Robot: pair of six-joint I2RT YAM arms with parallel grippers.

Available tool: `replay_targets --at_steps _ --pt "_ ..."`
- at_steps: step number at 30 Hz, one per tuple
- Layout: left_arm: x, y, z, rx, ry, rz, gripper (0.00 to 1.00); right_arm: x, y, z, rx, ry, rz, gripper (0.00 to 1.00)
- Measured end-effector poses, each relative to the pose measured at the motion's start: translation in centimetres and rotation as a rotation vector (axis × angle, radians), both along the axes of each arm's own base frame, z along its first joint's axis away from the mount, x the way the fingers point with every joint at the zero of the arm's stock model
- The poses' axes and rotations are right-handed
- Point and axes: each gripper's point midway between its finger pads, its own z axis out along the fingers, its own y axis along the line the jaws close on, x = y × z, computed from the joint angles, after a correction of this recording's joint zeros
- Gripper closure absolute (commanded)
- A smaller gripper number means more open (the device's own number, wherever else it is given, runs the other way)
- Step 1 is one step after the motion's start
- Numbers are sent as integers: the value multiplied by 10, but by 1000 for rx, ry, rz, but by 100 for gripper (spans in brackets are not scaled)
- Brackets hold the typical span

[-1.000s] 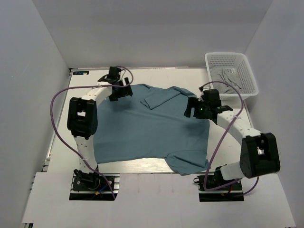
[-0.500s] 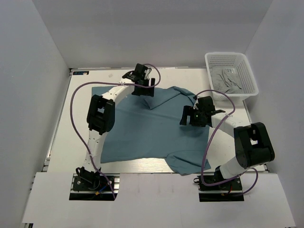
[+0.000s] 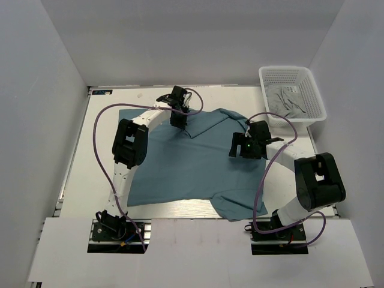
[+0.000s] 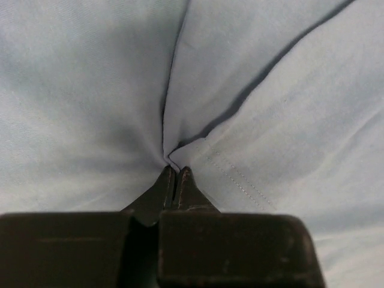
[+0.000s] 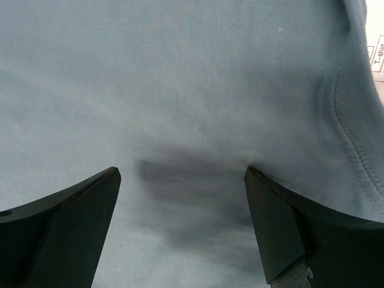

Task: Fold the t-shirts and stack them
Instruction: Flatten out the tshirt

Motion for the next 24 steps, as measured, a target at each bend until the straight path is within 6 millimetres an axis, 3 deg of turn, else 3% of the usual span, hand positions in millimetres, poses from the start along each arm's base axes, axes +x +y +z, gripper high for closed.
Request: replay_targets --at_steps 9,10,11,12,14,17,20,24 --pt "-9 -6 13 -49 -2 -22 100 4 -4 -1 -24 -3 -19 10" --pt "-9 -6 17 -53 -9 -21 95 5 -4 -1 -25 -3 -19 10" --pt "-8 -7 22 -57 -17 -22 80 6 -4 -1 -28 -3 -19 10" --pt "-8 -7 26 -58 -24 -24 53 8 -4 -2 -31 -1 -20 10" --pt "-6 -7 33 -61 -26 -17 40 10 -4 -2 -34 -1 -21 10" --pt "-2 -10 45 -71 -37 -19 32 11 -5 -2 -39 -2 -23 10" --pt "0 -15 52 -90 -45 -31 31 11 -5 -2 -42 -3 -26 10" --pt "0 -21 47 -104 -28 -55 31 13 -8 -3 -57 -8 -34 10"
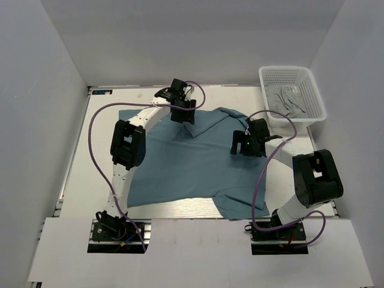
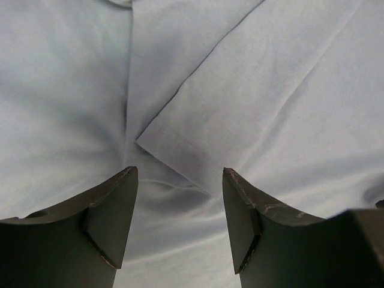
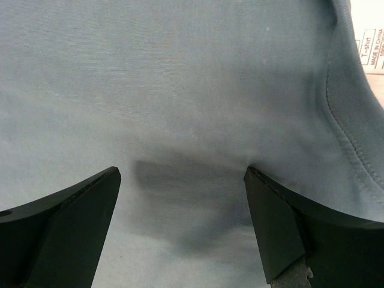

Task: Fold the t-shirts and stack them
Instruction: Flatten out the tshirt

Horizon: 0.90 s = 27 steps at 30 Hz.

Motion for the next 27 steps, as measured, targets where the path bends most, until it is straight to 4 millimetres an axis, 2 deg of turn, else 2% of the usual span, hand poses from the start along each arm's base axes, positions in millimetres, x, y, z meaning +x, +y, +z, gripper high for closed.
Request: replay_targets --at_steps 4,8,9,11,13,14,15,16,23,27 --pt "0 -5 -19 9 37 -15 31 1 -3 -1 -14 -4 -9 10" --pt "-2 -7 -41 27 78 -18 40 2 -3 -1 -14 -3 -9 10" --pt "-2 -7 -40 24 80 -18 48 1 -2 -1 -12 -2 -7 10" --pt "-2 -9 -39 16 81 -19 59 2 -2 -1 -8 -3 -5 10" --pt "-5 -11 -40 8 90 -21 82 2 -1 -1 -4 -7 -4 10" --pt "-5 -12 -41 6 90 -25 82 2 -1 -1 -4 -7 -4 10" --pt "-6 -14 -42 2 89 -30 96 3 -1 0 -3 -10 -5 10" --pt "-7 -15 -43 -3 94 -27 100 3 -1 0 -2 -11 -5 10" --pt "-8 -15 -41 -20 69 -33 100 3 -1 0 -1 -13 -5 10" --pt "2 -19 -24 -35 -9 -63 100 3 -1 0 -1 -13 -5 10"
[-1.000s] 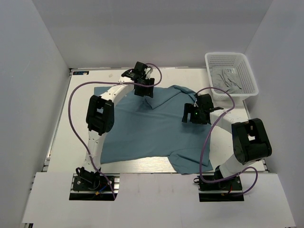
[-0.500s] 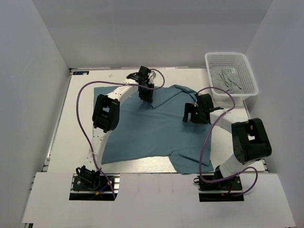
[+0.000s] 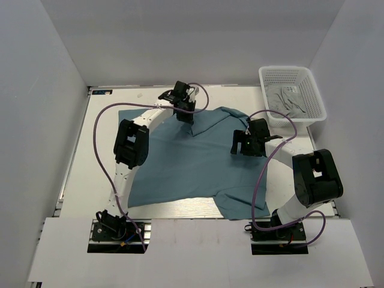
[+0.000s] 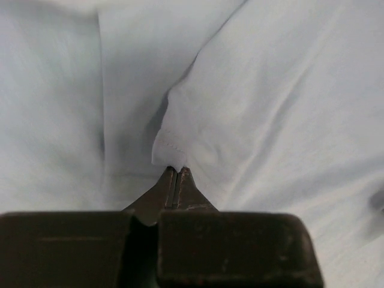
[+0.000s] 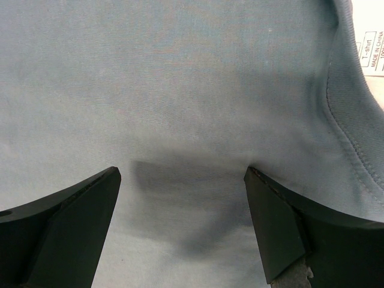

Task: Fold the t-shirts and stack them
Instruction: Flatten out the tshirt

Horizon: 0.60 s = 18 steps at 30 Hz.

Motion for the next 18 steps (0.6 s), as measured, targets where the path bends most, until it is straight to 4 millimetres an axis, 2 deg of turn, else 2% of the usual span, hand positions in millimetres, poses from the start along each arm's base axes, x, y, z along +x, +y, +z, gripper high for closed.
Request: replay_targets --at_steps 1,3,6,7,8,9,15,18 --pt "8 -3 10 -6 -36 -14 100 0 0 0 0 0 0 10" --pt "38 -17 39 -36 -148 -42 100 0 0 0 0 -1 1 10" --pt "100 -45 108 -130 -431 -58 100 0 0 1 0 -4 1 10" --pt "113 -50 126 -159 -514 -57 100 -1 0 1 0 -4 1 10" --pt "120 -53 140 -181 -575 -53 37 -1 0 1 0 -5 1 10" --pt "128 -55 152 -203 -641 -47 2 -1 0 1 0 -4 1 10" --pt "161 -64 173 -278 -829 15 0 -8 -3 1 0 -6 0 10" --pt "161 -63 162 -277 -830 16 0 -14 -4 2 1 -5 0 10"
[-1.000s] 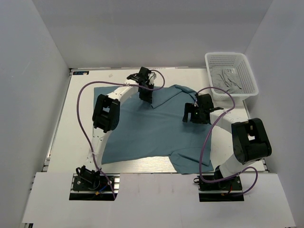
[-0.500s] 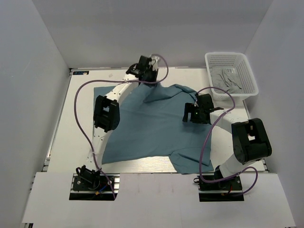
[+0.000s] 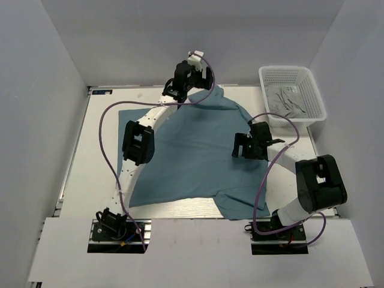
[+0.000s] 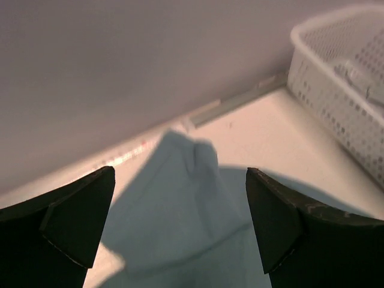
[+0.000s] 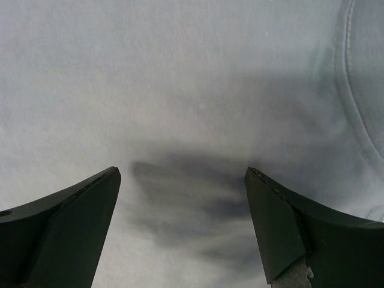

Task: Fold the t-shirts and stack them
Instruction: Flatten out the tshirt

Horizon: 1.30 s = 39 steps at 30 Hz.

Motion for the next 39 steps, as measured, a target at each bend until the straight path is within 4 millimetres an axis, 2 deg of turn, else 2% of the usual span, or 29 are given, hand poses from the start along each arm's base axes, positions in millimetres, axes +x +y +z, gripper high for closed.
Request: replay_targets --at_steps 3,7,10,14,16,18,20,23,25,27,30,34,39 --pt "-20 12 -24 47 87 11 0 -2 -1 1 -3 -1 -2 10" --pt "-52 48 -28 106 224 124 0 -1 -2 6 -6 -16 -6 10" --pt "-95 93 -17 125 322 268 0 3 -2 13 -14 -27 -3 10" --pt "-170 177 -17 138 412 528 0 27 -1 34 -33 -83 -7 10" --pt "-200 209 -28 125 456 633 0 43 0 40 -48 -105 -16 10" --pt "-225 238 -51 133 509 722 0 60 1 42 -69 -114 -24 10" --pt "-237 261 -78 159 580 799 0 80 3 43 -89 -118 -29 10" --pt "-237 282 -115 206 685 894 0 107 9 40 -96 -129 -34 10" --pt "-230 291 -138 230 741 933 0 116 10 32 -105 -116 -37 10" --pt "-220 301 -152 240 782 968 0 123 11 25 -117 -100 -42 10" --pt "-199 309 -163 227 814 992 0 129 9 14 -139 -80 -53 10" --pt "-181 318 -178 202 851 997 0 125 0 8 -175 -56 -88 10" --pt "-158 317 -188 150 873 946 0 123 -13 3 -223 -40 -163 10"
